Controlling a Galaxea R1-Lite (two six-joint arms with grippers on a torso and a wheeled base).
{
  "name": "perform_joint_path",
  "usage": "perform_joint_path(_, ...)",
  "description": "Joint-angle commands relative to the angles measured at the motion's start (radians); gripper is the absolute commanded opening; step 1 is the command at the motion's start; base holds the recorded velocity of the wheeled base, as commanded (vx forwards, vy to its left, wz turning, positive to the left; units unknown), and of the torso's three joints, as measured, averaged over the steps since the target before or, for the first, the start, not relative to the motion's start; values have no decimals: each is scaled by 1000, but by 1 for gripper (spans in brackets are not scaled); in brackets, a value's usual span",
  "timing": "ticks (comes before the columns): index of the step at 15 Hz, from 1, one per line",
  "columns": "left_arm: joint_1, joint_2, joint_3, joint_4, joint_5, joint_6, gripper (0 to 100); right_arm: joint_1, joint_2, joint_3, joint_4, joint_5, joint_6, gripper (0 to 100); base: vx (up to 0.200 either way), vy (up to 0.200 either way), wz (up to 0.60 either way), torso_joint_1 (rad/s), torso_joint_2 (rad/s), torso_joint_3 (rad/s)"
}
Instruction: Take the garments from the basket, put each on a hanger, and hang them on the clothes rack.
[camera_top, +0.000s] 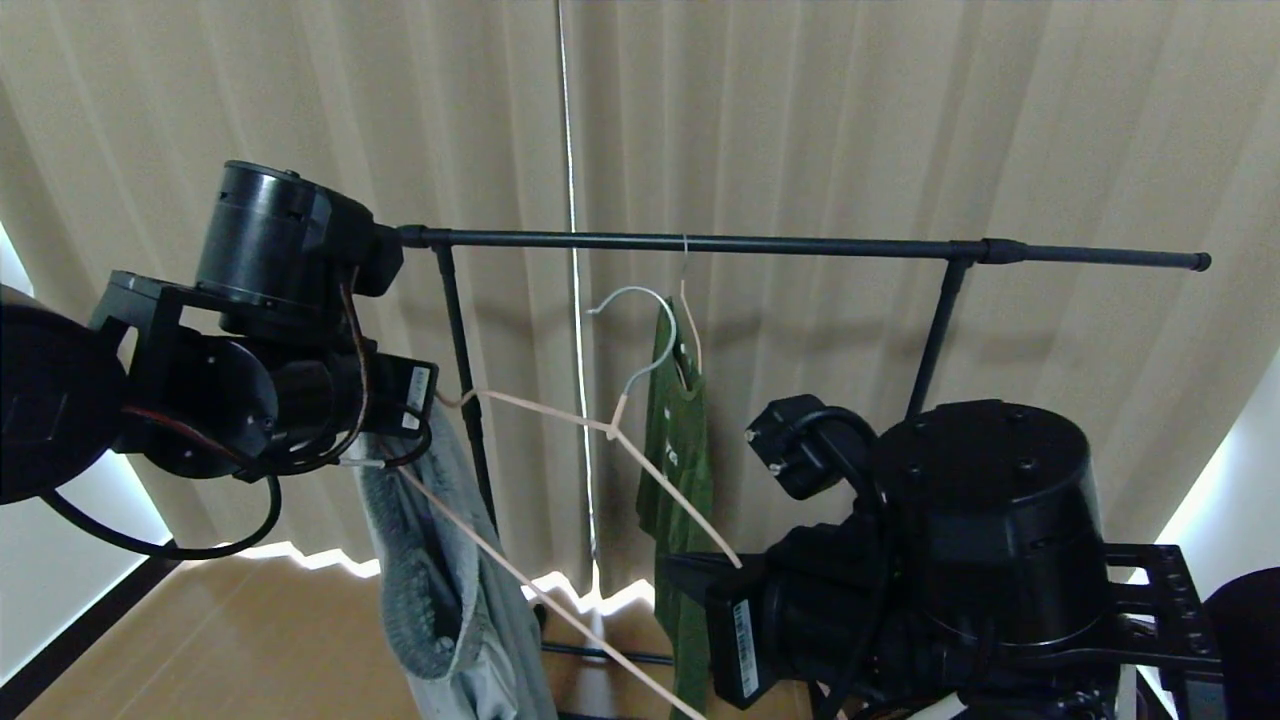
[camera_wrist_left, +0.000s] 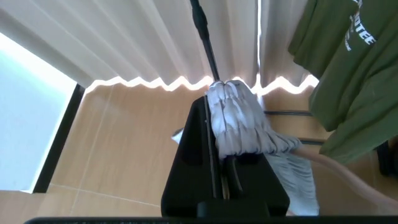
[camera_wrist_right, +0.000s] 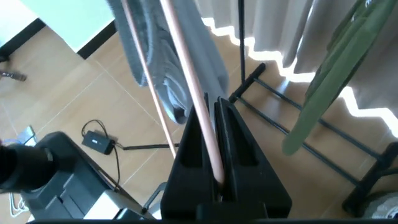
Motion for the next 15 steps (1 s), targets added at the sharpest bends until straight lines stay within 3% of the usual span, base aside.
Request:
perform_joint_path(1, 10, -2, -4, 0, 12, 1, 0, 3, 20, 0, 7, -3, 3, 0, 0, 0, 0, 0, 0, 0)
perform_joint_path(7, 39, -30, 3, 21, 27, 96, 0, -4, 26, -49, 71, -73, 27, 0, 0, 0, 0, 0, 0, 0)
perform_joint_path(10, 27, -54, -7, 129, 27, 97, 0, -18, 51, -84, 73, -106, 31, 0, 0, 0, 0, 0, 0, 0)
perform_joint_path(15, 16, -73, -12, 130, 27, 97, 0, -23, 106, -134, 63, -112, 47, 0, 0, 0, 0, 0, 0, 0)
